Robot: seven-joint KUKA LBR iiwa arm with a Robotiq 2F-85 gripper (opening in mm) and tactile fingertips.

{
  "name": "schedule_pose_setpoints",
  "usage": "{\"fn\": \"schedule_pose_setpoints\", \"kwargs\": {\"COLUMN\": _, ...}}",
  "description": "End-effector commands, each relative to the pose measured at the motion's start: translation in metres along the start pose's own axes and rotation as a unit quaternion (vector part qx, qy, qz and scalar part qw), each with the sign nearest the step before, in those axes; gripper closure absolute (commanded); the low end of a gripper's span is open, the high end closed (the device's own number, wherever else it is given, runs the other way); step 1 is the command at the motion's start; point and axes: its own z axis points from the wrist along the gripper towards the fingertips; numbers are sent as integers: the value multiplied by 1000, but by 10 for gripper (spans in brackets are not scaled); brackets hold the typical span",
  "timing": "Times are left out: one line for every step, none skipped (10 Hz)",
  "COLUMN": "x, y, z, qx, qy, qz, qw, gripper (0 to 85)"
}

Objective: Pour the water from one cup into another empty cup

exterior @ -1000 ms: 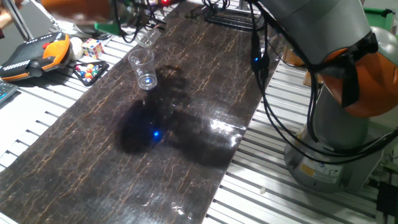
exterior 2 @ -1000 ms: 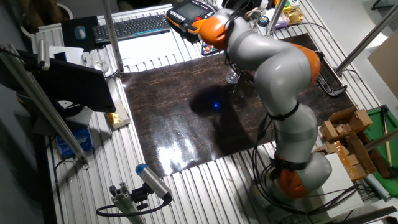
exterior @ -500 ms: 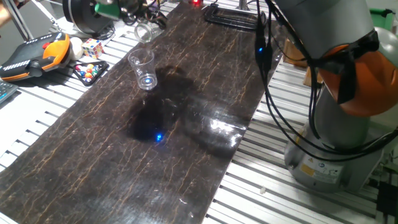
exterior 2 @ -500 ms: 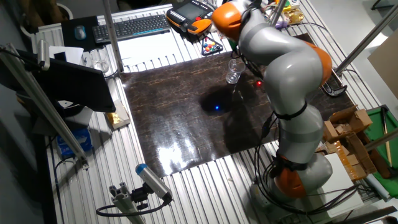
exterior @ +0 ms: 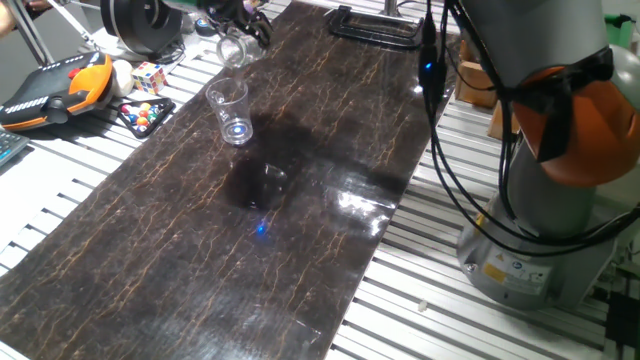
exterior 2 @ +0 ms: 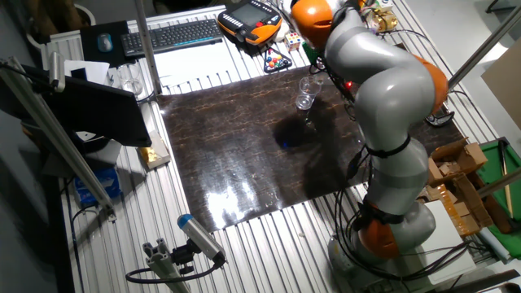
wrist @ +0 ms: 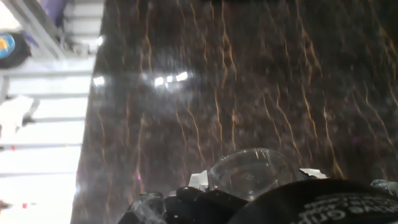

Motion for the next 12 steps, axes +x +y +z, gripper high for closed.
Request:
{"fn": "schedule_pose_setpoints", "kwargs": {"x": 3, "y": -2, "z": 0, "qx": 0, "qy": 132, "qz": -1, "qw": 991, "gripper": 843}}
{"fn": "schedule_pose_setpoints", "kwargs": {"x": 7, "y": -4, "z": -1, "qx": 0, "qy": 146, "qz": -1, "qw": 989, "gripper": 843}}
{"fn": "schedule_pose_setpoints", "kwargs": {"x": 8, "y": -6, "z": -1, "qx": 0, "qy": 162, "qz": -1, "qw": 987, "gripper": 843}}
{"fn": "schedule_pose_setpoints", "kwargs": {"x": 9, "y": -8, "z": -2, "qx": -2, "qy": 179, "qz": -3, "qw": 984, "gripper": 843}}
{"fn": "schedule_pose_setpoints", "kwargs": {"x": 10, "y": -9, "z": -3, "qx": -3, "qy": 197, "qz": -8, "qw": 980, "gripper": 843}}
{"fn": "schedule_pose_setpoints", "kwargs": {"x": 13, "y": -11, "z": -3, "qx": -3, "qy": 213, "qz": -14, "qw": 977, "gripper": 843}}
{"fn": "schedule_pose_setpoints", "kwargs": {"x": 15, "y": -12, "z": -2, "qx": -2, "qy": 220, "qz": -17, "qw": 975, "gripper": 843}}
{"fn": "schedule_pose_setpoints", "kwargs": {"x": 18, "y": -14, "z": -2, "qx": -2, "qy": 224, "qz": -20, "qw": 974, "gripper": 843}}
{"fn": "schedule_pose_setpoints", "kwargs": {"x": 20, "y": -15, "z": -2, "qx": 0, "qy": 230, "qz": -22, "qw": 973, "gripper": 843}}
{"fn": "schedule_pose_setpoints", "kwargs": {"x": 21, "y": -15, "z": -1, "qx": 3, "qy": 237, "qz": -23, "qw": 971, "gripper": 843}}
{"fn": "schedule_pose_setpoints", "kwargs": {"x": 19, "y": -14, "z": 0, "qx": 7, "qy": 235, "qz": -29, "qw": 972, "gripper": 843}}
{"fn": "schedule_pose_setpoints", "kwargs": {"x": 17, "y": -13, "z": 0, "qx": 11, "qy": 221, "qz": -39, "qw": 974, "gripper": 843}}
